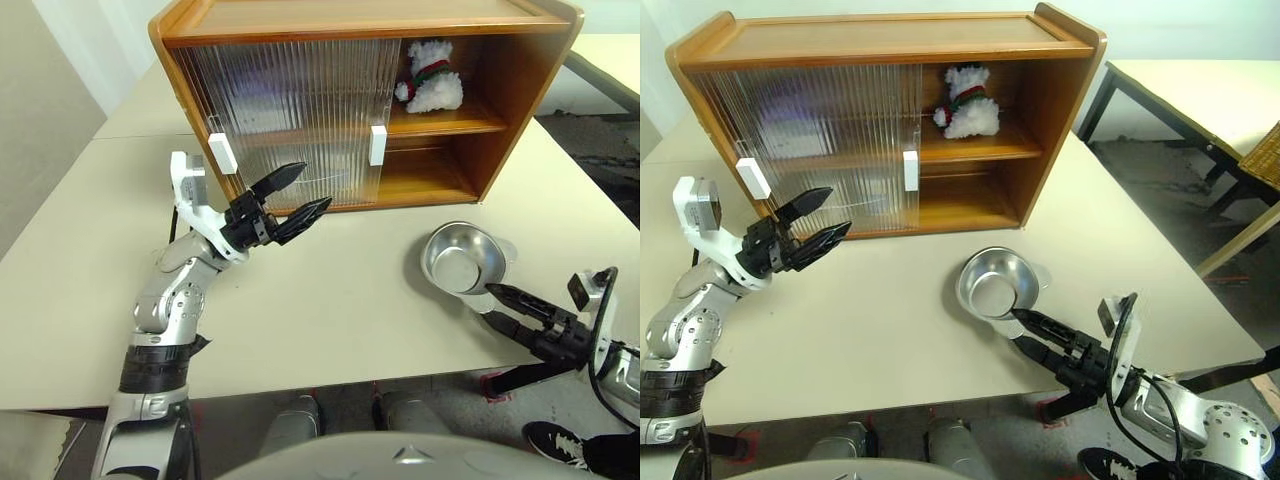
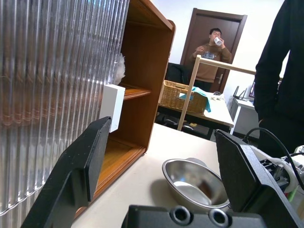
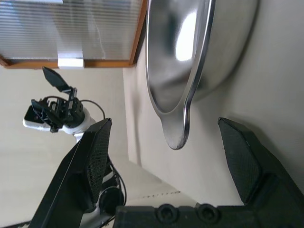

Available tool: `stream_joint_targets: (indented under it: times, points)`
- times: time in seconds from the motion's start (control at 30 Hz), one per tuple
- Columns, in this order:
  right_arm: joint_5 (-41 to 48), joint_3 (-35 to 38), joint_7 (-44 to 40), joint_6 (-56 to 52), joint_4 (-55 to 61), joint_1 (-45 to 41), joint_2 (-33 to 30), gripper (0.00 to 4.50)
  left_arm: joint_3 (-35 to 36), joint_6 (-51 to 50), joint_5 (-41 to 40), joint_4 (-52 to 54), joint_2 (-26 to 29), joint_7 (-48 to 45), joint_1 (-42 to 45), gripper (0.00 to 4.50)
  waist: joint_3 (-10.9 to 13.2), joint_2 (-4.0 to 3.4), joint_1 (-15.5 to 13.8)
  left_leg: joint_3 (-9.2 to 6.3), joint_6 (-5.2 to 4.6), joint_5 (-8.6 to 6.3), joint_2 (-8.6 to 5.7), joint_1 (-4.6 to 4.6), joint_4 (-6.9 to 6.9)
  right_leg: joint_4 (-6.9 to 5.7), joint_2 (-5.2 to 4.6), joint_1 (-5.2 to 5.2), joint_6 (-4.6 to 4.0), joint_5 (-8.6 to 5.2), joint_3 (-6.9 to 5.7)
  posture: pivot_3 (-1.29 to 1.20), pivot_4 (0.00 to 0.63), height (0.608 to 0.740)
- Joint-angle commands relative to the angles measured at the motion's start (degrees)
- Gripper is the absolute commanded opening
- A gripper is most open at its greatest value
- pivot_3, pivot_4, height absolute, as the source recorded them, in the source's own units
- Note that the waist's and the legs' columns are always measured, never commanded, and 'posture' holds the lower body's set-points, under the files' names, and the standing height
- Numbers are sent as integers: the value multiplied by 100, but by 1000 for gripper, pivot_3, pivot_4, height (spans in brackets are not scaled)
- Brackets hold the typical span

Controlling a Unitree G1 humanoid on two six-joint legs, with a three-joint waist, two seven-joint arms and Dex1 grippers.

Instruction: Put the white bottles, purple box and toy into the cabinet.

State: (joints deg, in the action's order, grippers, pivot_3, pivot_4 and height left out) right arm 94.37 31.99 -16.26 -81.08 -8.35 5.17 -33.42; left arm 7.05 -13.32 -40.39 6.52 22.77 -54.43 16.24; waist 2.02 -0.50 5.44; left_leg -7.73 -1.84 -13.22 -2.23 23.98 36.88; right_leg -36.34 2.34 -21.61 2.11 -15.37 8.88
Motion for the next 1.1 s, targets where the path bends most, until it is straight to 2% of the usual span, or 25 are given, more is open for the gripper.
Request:
stream_joint_targets:
  times: [0.03, 0.27, 0.33, 0.43, 0.7, 0.87, 1.1]
  points:
    - [-86, -220, -155, 36, 12, 56, -17, 4482, 60, -38, 10, 82, 59, 10, -2, 4500, 0, 0, -5, 0, 0, 0, 0, 0, 0, 0, 0, 0, 0, 0, 0, -163, 63, 740]
    - [-431, -339, -558, 252, 18, 141, 37, 4482, 67, -31, 14, 98, 74, 34, 9, 4500, -1, 1, -22, 0, 0, 0, 0, 0, 0, 0, 0, 1, 1, 1, -1, -157, 60, 740]
    - [-499, -340, -667, 283, -12, 146, 18, 4100, 70, -25, 16, 88, 80, 33, 14, 4500, -1, 1, -22, 0, 0, 0, 1, -1, 0, -1, 0, 1, 1, 2, -1, -157, 60, 740]
    - [-640, -328, -874, 304, -122, 130, -67, 3184, 71, -23, 16, 90, 83, 38, 21, 4500, -1, 1, -27, 1, -1, 0, 1, -1, 1, -1, 0, 1, 3, 4, -1, -157, 60, 740]
    - [-1103, -391, -1276, 378, -509, -195, -184, 156, 75, -28, 19, 76, 80, 16, 46, 4500, -5, 13, -26, 3, -2, 1, 2, -5, 2, -2, 0, 3, -2, 9, -1, -157, 57, 740]
    - [-1333, -385, -1428, 377, -577, -324, -138, 44, 70, -25, 31, 41, 95, -16, 69, 4500, -8, 31, -16, 5, -5, 4, 7, -10, 18, -1, 4, 13, -23, 9, -1, -164, 50, 740]
    - [-1171, -262, -1184, 305, -354, -392, 39, 44, 58, -8, 56, -19, 88, -59, 119, 4500, -9, 31, -2, 5, -5, 5, 9, -10, 42, -3, 7, 19, -39, 22, -1, -167, 44, 740]
